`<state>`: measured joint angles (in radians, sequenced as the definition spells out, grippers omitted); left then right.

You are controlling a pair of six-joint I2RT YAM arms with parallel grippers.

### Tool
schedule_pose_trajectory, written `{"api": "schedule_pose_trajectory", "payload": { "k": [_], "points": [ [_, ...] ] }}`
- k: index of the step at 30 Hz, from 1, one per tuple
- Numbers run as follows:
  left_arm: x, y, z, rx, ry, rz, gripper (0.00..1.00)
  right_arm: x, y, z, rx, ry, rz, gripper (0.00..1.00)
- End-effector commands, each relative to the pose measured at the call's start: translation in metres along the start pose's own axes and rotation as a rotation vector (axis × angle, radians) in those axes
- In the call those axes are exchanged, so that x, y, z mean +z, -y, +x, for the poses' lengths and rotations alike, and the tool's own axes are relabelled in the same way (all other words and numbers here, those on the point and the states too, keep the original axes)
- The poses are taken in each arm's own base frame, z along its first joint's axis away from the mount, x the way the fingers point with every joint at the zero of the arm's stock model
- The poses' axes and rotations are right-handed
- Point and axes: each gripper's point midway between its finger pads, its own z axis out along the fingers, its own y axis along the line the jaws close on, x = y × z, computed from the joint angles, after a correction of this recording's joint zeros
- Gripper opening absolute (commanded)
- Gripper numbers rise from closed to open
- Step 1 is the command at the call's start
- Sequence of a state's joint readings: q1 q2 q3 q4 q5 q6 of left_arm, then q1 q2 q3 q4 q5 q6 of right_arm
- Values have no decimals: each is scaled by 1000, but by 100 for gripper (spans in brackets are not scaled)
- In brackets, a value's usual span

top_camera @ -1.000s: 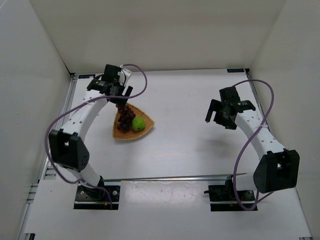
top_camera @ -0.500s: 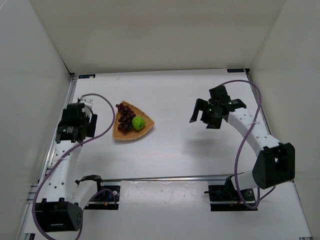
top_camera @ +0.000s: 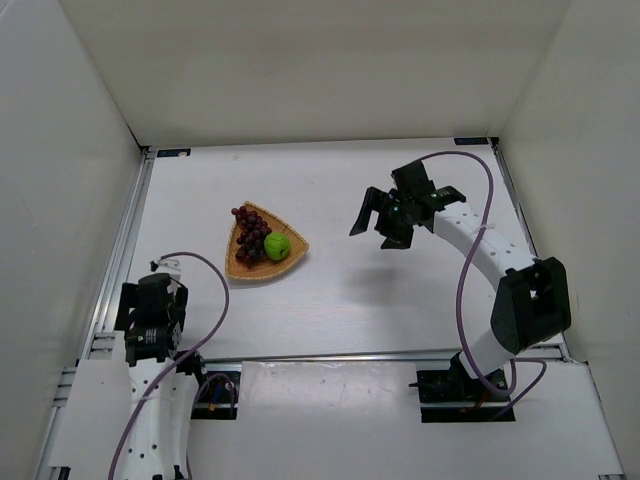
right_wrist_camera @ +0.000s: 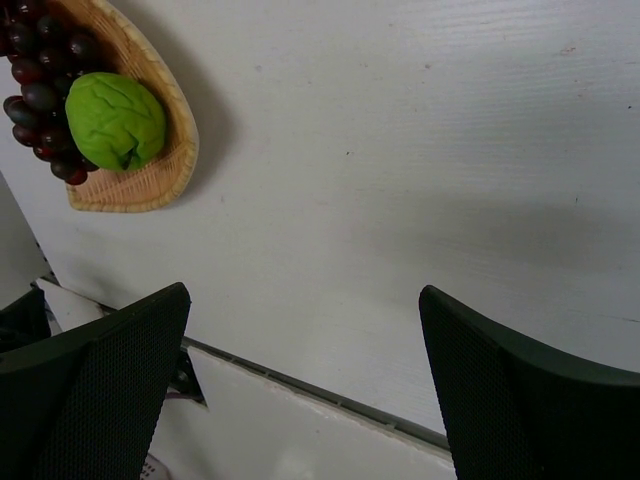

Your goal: Place and organize the fake fruits in the fruit bowl

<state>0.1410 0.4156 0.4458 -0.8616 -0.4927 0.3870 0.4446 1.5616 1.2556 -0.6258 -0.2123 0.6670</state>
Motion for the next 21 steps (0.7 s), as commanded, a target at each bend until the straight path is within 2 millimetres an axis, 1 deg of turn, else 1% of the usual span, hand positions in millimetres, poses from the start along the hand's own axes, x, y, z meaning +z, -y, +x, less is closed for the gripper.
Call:
{"api": "schedule_pose_trajectory", "payload": {
  "k": [1, 2, 4, 5, 7, 8, 9, 11, 12, 13, 14, 15, 16, 17, 18, 19, 20, 21],
  "points": [
    [0, 2, 1, -52, 2, 3, 100, -10, -13, -3, -7, 25, -37, 99],
    [1, 6, -1, -52, 12, 29, 100, -10, -13, -3, -8, 25, -37, 99],
    [-1, 7, -7, -64, 26, 45, 100, -7, -11, 1, -13, 21, -24, 99],
    [-1, 8, -6, -60, 18, 48, 100, -6, -14, 4, -22, 15, -27, 99],
    [-3, 5, -14, -68, 37, 53, 100, 2, -12, 9, -12, -9, -14, 99],
    [-2, 8, -14, -64, 32, 64, 100, 5, -15, 10, -12, -23, -30, 99],
    [-4, 7, -18, -68, 44, 70, 100, 7, -23, 11, -25, -29, -54, 99],
    [-2, 9, -16, -59, 26, 77, 100, 17, -30, 11, -30, -60, -63, 99],
    [-2, 10, -17, -59, 29, 85, 100, 27, -31, 12, -33, -80, -54, 99],
    [-2, 11, -17, -70, 29, 85, 100, 28, -41, 5, -27, -70, -77, 99],
    [-1, 11, -16, -66, 21, 88, 100, 32, -45, 6, -35, -78, -78, 99],
    [-1, 12, -16, -75, 21, 88, 100, 42, -44, 4, -18, -86, -71, 99],
    [-1, 12, -16, -75, 21, 88, 100, 47, -45, 2, 1, -92, -65, 99],
    [-1, 12, -16, -75, 21, 88, 100, 49, -50, -4, 9, -85, -71, 99],
    [-1, 12, -16, -75, 21, 88, 100, 61, -51, -4, 22, -109, -76, 98],
    [-1, 12, -16, -75, 21, 88, 100, 67, -56, -7, 37, -116, -92, 93],
    [-1, 11, -16, -64, 21, 88, 100, 80, -54, -5, 53, -144, -91, 89],
    [0, 12, -15, -60, 12, 92, 100, 84, -64, -12, 55, -140, -124, 85]
  ]
}}
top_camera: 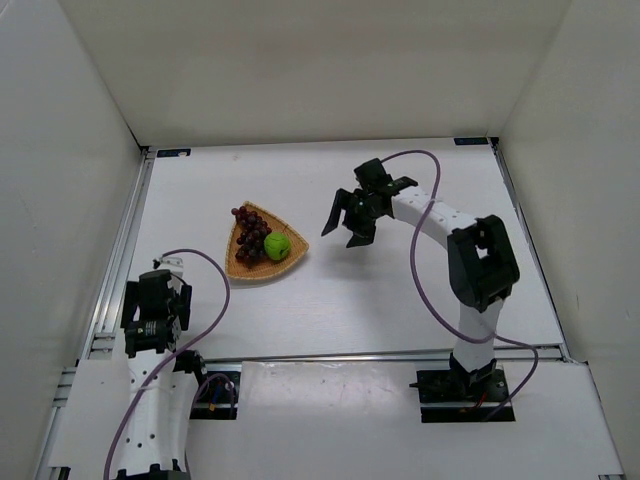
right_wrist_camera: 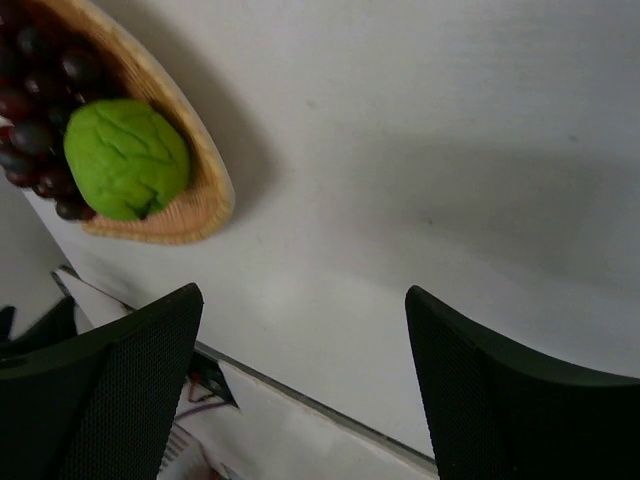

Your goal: Place and organize the fake fruits in the fruit bowl

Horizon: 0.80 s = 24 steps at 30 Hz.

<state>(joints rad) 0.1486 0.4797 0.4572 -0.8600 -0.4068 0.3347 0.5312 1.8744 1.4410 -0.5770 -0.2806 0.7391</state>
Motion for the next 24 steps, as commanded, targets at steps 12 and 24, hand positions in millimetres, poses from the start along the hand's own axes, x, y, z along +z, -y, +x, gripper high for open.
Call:
{"api": "schedule_pose_trajectory", "payload": {
  "k": [12, 24],
  "points": [
    [-3, -6, -10, -28, 5, -1, 100, 34, -38, -19, 64, -36, -112, 77],
    [-17, -7, -39, -111, 98, 44, 100, 37, -30, -9, 30, -47, -91, 87]
  ]
}}
